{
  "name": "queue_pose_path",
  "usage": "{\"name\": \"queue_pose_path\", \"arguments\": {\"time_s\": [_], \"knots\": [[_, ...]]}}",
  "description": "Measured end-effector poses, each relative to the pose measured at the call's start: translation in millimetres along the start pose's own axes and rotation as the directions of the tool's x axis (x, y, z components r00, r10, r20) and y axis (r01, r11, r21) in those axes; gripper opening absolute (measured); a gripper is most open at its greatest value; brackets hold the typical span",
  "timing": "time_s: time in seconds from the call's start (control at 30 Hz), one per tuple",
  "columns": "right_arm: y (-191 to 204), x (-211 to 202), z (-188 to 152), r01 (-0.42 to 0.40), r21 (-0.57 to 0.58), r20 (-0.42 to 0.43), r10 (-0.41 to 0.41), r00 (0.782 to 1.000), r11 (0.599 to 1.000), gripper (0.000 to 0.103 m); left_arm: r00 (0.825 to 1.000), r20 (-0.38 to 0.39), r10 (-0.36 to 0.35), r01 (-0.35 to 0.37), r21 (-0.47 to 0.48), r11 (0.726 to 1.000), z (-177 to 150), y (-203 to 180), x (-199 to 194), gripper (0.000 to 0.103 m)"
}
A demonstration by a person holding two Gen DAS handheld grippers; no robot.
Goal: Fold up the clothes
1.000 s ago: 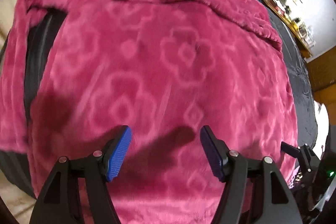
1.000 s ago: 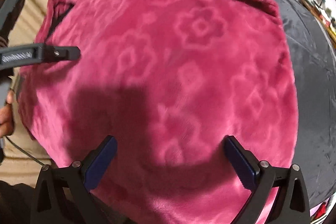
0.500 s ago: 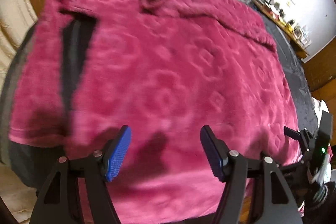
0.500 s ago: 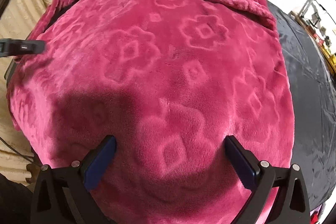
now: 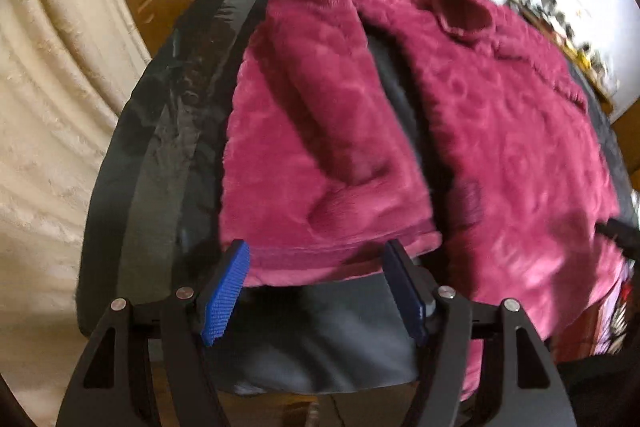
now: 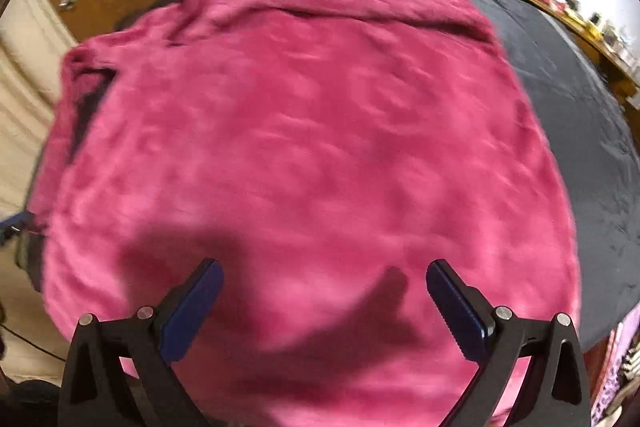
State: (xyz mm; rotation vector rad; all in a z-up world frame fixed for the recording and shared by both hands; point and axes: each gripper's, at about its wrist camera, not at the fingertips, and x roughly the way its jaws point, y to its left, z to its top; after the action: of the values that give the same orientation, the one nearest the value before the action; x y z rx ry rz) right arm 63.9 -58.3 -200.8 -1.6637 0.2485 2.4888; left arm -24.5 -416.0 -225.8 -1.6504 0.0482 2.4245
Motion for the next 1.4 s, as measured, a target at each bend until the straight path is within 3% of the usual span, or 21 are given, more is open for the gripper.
{"name": "queue_pose_path", "arguments": {"time_s": [0.23, 0.43, 0.7, 0.83, 0.93, 1.0, 1.1, 1.3, 1.37, 1.4], "knots": [[111.5, -11.7, 1.8, -0.164, -0.158, 0.035, 0.172, 0.984, 0.974, 0.103, 0.999, -0.032, -0.043, 0.044, 0.044, 0.998, 4.1, 21.3, 12.2, 0.078], [202.4, 4.1, 5.6, -0.21, -0.359, 0.023, 0.234, 0.972, 0.909, 0.103, 0.995, -0.061, -0.078, 0.083, 0.08, 0.993, 7.6, 39.5, 22.7, 0.079], [229.5, 21.0, 17.2, -0.228, -0.378, -0.003, 0.245, 0.969, 0.897, 0.103, 0.993, -0.073, -0.097, 0.103, 0.089, 0.991, 4.4, 50.3, 22.9, 0.08], [238.8, 30.5, 22.9, -0.219, -0.382, -0.009, 0.233, 0.972, 0.898, 0.103, 0.985, -0.078, -0.151, 0.151, -0.005, 0.989, 8.7, 66.7, 20.6, 0.08], [239.6, 35.3, 25.2, -0.221, -0.37, -0.021, 0.23, 0.973, 0.902, 0.103, 0.967, -0.063, -0.247, 0.237, -0.134, 0.962, 7.6, 86.5, 18.2, 0.08], [239.2, 37.3, 27.0, -0.223, -0.363, -0.025, 0.23, 0.973, 0.905, 0.103, 0.951, -0.039, -0.307, 0.291, -0.223, 0.93, 6.4, 98.8, 19.3, 0.08], [238.7, 38.9, 28.2, -0.225, -0.36, -0.03, 0.23, 0.973, 0.905, 0.103, 0.94, -0.02, -0.339, 0.321, -0.281, 0.905, 5.6, 106.1, 22.7, 0.08], [235.1, 38.2, 28.9, -0.225, -0.356, -0.032, 0.228, 0.973, 0.907, 0.103, 0.951, -0.023, -0.307, 0.295, -0.222, 0.929, 3.7, 89.1, 28.0, 0.076], [232.3, 38.6, 30.4, -0.229, -0.339, -0.034, 0.231, 0.972, 0.913, 0.103, 0.955, -0.034, -0.295, 0.283, -0.196, 0.939, 1.9, 83.1, 29.4, 0.062], [230.9, 38.6, 30.9, -0.229, -0.331, -0.034, 0.231, 0.972, 0.915, 0.103, 0.957, -0.041, -0.289, 0.277, -0.183, 0.943, 1.3, 79.3, 30.8, 0.059]]}}
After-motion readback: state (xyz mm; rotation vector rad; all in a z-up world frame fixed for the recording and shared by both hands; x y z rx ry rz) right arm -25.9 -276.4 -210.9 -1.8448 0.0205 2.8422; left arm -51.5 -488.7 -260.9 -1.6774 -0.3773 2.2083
